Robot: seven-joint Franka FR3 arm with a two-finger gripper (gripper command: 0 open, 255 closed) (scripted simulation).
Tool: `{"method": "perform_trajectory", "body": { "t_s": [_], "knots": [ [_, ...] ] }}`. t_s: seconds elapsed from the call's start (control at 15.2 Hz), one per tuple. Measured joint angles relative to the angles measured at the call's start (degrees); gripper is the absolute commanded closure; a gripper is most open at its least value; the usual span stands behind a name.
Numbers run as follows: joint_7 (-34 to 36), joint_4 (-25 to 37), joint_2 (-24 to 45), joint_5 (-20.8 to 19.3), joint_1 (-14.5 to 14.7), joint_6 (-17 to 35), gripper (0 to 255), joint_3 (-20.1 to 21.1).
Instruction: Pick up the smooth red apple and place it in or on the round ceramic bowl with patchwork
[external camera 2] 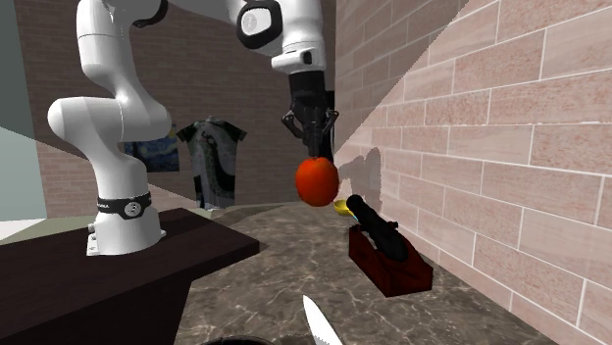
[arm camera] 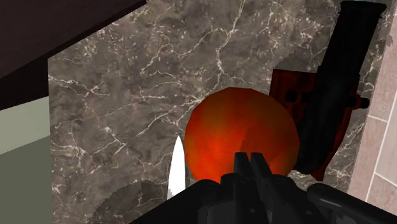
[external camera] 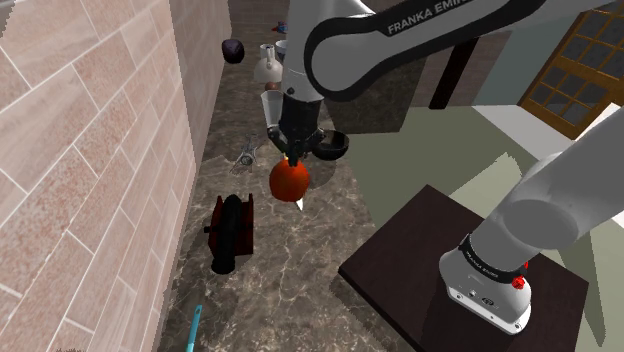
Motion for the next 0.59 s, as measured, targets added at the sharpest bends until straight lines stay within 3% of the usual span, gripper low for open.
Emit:
{"method": "perform_trajectory", "body": {
  "t_s": [0.59],
  "knots": [
    [-11.77, 4.09, 0.85, -1.36, -5.46, -4.97, 255, -7.83]
  ]
}}
